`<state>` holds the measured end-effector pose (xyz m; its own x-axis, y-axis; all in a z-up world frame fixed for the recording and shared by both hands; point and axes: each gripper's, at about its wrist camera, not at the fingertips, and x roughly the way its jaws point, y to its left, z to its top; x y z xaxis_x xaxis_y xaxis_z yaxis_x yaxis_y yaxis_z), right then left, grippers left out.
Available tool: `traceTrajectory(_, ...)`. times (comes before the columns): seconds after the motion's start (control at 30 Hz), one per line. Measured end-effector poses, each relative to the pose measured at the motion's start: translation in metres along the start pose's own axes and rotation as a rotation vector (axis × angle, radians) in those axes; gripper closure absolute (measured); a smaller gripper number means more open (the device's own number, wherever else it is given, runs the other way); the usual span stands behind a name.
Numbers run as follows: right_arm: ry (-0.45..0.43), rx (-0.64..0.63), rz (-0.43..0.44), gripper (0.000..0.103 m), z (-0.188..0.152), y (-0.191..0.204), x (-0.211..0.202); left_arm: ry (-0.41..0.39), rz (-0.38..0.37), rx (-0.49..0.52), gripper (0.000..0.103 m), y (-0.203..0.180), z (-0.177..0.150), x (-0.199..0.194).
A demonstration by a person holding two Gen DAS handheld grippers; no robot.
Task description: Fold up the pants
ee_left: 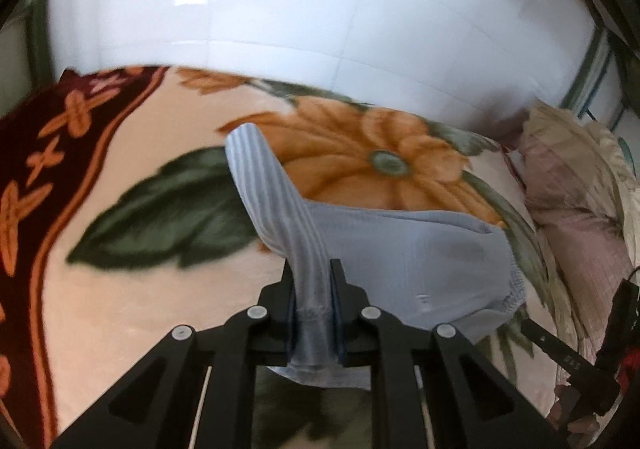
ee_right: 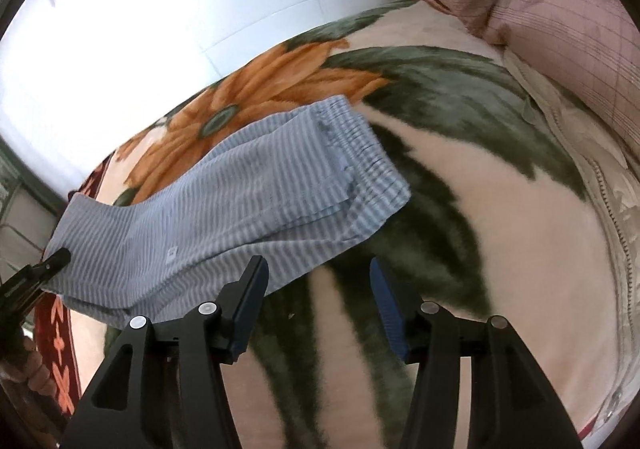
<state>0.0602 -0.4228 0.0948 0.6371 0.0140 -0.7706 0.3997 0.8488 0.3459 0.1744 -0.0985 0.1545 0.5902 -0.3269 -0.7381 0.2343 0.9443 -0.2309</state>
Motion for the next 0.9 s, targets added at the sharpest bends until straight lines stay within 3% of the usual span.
traceTrajectory(0.37, -0.027, 0.088, 0.035, 0.049, 0.008, -0.022, -0.008, 0.002, -0.148, 0.138, 0.096, -0.117, 0.011, 0.009)
traceTrajectory(0.53, -0.02, 0.102, 0.043, 0.049, 0.01, -0.025, -0.006, 0.039, -0.173, 0.213, 0.096, -0.165, 0.005, 0.03)
traceTrajectory(0.9, 0.007, 0.064, 0.047, 0.049, 0.007, -0.016, 0.001, 0.127, -0.079, 0.23, 0.093, -0.157, -0.017, 0.054)
